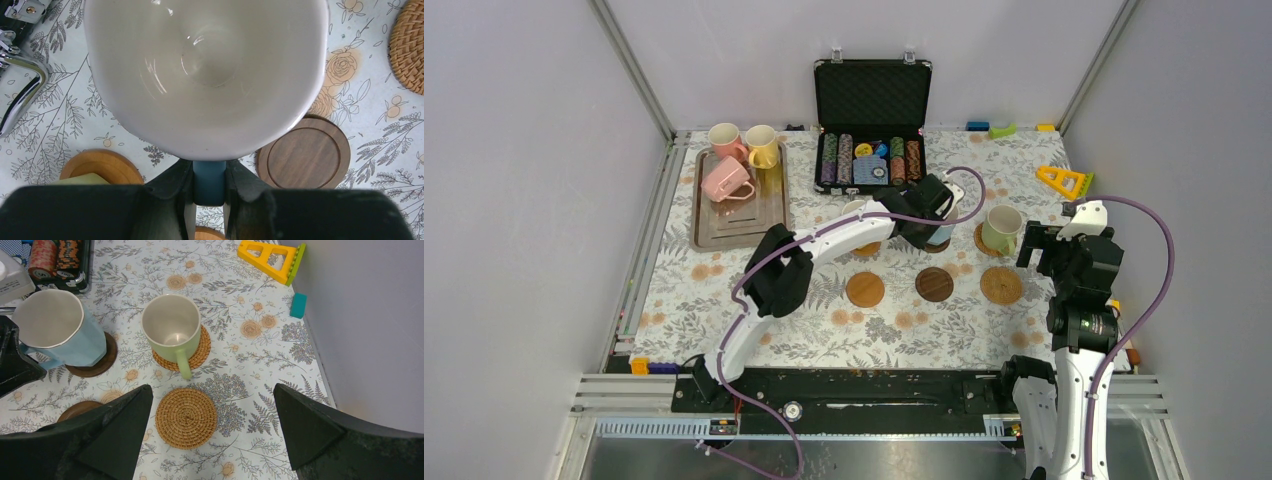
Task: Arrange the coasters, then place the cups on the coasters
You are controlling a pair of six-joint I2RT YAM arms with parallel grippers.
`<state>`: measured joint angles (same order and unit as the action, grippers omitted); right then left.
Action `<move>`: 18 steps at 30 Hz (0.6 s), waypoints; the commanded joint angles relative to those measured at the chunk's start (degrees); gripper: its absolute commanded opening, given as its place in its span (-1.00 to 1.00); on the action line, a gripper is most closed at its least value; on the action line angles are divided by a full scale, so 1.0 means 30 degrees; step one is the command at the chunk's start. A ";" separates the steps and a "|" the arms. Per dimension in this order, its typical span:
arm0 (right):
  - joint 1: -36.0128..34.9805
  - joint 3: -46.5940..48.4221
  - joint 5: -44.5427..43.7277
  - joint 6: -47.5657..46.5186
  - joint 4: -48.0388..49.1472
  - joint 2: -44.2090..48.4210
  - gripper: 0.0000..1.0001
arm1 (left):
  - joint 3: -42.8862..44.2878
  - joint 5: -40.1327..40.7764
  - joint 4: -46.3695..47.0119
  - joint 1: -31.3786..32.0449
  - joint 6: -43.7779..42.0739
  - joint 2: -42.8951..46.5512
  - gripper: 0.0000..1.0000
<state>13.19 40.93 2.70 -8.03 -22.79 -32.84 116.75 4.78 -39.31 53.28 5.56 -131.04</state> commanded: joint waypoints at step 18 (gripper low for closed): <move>0.0086 -0.0080 0.0534 0.0271 0.0825 0.0118 0.99 | -0.0311 0.0806 0.1815 -0.0032 -0.0001 0.1083 -0.13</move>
<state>13.19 40.93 3.16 -7.86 -22.79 -32.84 116.11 6.09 -36.45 53.28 5.41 -131.22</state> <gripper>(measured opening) 0.994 0.370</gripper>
